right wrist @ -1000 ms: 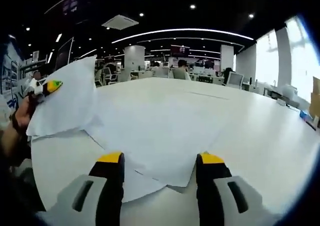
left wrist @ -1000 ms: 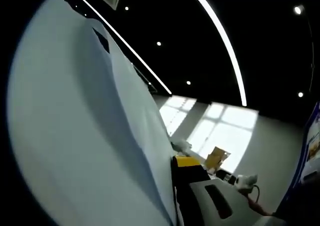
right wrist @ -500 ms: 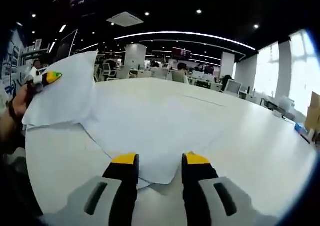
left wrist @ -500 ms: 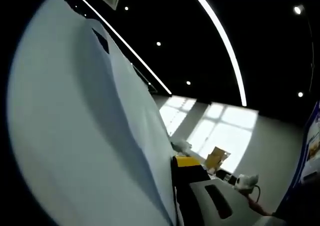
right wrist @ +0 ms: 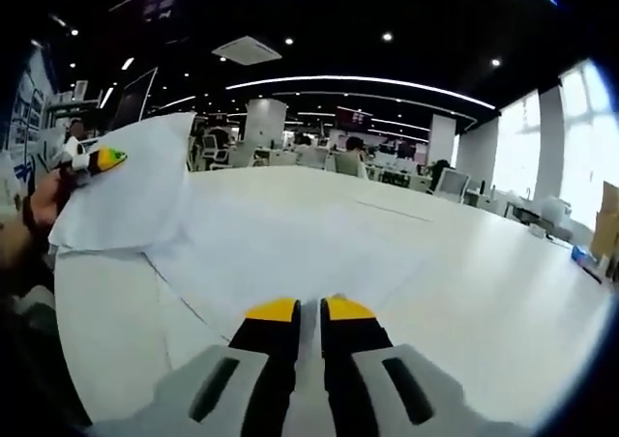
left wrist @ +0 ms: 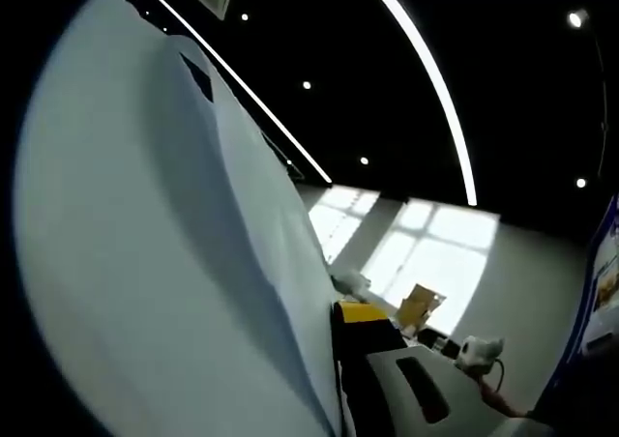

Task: Organize the stack of printing papers by aligning and flattening the scattered papers on the table

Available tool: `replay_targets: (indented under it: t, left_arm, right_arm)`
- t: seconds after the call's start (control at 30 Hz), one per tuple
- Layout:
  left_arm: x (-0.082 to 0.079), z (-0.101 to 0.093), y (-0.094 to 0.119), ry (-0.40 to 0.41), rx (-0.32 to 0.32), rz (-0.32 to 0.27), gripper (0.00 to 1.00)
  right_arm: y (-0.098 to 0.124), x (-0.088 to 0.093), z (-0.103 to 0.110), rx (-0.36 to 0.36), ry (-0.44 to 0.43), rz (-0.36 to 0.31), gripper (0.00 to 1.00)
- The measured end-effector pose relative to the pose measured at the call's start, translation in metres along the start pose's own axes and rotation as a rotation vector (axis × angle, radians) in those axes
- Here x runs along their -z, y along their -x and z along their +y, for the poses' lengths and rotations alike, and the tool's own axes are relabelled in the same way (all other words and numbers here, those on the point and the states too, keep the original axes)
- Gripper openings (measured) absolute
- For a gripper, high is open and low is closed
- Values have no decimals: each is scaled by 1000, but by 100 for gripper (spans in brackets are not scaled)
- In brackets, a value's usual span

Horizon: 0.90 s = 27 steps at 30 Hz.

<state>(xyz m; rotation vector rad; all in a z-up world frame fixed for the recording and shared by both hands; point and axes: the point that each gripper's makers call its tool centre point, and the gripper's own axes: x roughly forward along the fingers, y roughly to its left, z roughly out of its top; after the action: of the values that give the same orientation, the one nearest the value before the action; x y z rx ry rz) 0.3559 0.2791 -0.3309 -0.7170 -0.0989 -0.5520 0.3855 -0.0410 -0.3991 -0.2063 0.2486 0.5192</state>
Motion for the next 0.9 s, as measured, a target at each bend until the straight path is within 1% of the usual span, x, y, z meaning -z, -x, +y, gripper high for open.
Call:
replay_targets:
  t: [0.03, 0.13, 0.23, 0.37, 0.67, 0.9]
  left_arm:
    - [0, 0, 0, 0, 0, 0, 7]
    - [0, 1, 0, -1, -1, 0, 7]
    - [0, 1, 0, -1, -2, 0, 7]
    - [0, 1, 0, -2, -2, 0, 7]
    - [1, 0, 0, -3, -4, 1, 7]
    - [1, -3, 0, -2, -3, 1, 7]
  right_arm:
    - [0, -1, 0, 1, 0, -5, 1]
    - [2, -3, -1, 3, 1, -22, 1]
    - [3, -3, 0, 1, -6, -24, 0]
    - [4, -3, 1, -3, -16, -27, 0]
    - [8, -5, 1, -11, -77, -37, 0]
    - [9, -6, 5, -13, -75, -35, 0]
